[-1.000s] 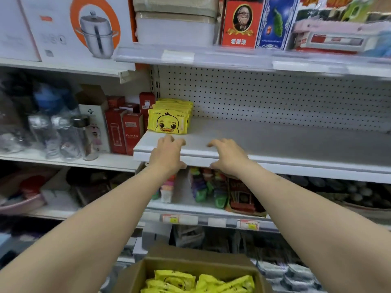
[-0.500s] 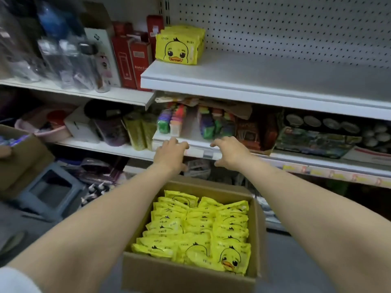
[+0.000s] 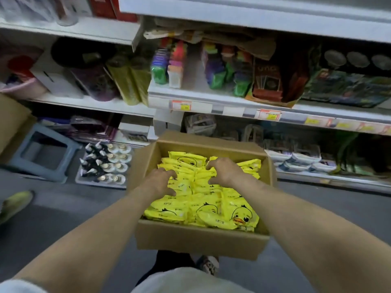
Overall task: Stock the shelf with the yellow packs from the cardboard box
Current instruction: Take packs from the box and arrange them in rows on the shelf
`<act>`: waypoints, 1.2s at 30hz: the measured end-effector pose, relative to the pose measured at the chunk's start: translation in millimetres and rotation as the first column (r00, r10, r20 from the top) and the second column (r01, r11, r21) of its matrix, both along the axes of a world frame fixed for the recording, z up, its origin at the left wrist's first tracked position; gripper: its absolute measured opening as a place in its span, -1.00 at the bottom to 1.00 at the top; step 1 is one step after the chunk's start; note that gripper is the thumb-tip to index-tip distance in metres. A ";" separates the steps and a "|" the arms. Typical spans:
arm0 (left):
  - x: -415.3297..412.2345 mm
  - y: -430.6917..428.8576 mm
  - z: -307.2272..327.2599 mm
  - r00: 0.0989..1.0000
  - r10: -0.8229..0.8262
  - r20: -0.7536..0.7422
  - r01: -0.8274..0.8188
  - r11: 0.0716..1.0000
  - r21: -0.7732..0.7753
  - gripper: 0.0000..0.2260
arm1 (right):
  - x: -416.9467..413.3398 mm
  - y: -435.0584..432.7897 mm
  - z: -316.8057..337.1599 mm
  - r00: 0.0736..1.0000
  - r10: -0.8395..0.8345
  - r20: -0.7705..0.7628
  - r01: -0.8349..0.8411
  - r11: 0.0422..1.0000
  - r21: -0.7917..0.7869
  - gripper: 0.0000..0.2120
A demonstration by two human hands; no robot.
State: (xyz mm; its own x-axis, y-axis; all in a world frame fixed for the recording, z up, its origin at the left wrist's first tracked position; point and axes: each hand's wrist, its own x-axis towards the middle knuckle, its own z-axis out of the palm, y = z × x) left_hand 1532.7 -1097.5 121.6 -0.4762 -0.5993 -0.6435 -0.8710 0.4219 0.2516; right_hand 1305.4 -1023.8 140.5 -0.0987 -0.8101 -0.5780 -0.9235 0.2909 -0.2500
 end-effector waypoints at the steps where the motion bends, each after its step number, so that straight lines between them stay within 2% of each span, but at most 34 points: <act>1: 4.9 1.2 -9.1 1.000 -0.013 0.008 0.013 0.998 0.057 -0.44 | 2.4 2.1 -9.1 0.999 -0.026 0.030 0.025 0.999 0.034 -0.51; 5: 25.4 6.9 -41.1 1.000 -0.017 -0.004 0.017 0.949 0.315 -0.51 | 8.9 16.2 -43.5 0.966 -0.155 0.206 0.117 0.976 0.185 -0.55; 8: 37.3 8.3 -58.3 0.998 -0.055 0.016 0.044 0.909 0.414 -0.54 | 10.7 34.4 -66.2 0.918 -0.283 0.279 0.199 0.935 0.294 -0.57; 13: 45.4 4.2 -76.5 0.998 -0.067 0.019 0.049 0.873 0.484 -0.58 | 6.6 56.4 -89.6 0.806 -0.481 0.345 0.310 0.839 0.446 -0.54; 18: 45.0 7.0 -89.4 0.998 -0.058 0.038 0.029 0.849 0.528 -0.61 | 3.4 65.6 -103.1 0.710 -0.583 0.395 0.366 0.785 0.500 -0.50; 28: 41.8 10.8 -107.5 0.998 0.065 0.012 -0.062 0.869 0.491 -0.72 | -2.1 77.1 -120.4 0.748 -0.526 0.404 0.334 0.825 0.457 -0.51; 32: 37.1 13.4 -110.5 0.993 0.120 -0.017 -0.102 0.900 0.424 -0.83 | 1.2 84.1 -123.0 0.839 -0.411 0.355 0.238 0.866 0.441 -0.51; 36: 32.0 7.7 -108.3 0.974 0.211 -0.084 -0.155 0.888 0.432 -0.87 | 7.3 88.8 -124.2 0.903 -0.315 0.293 0.179 0.894 0.410 -0.50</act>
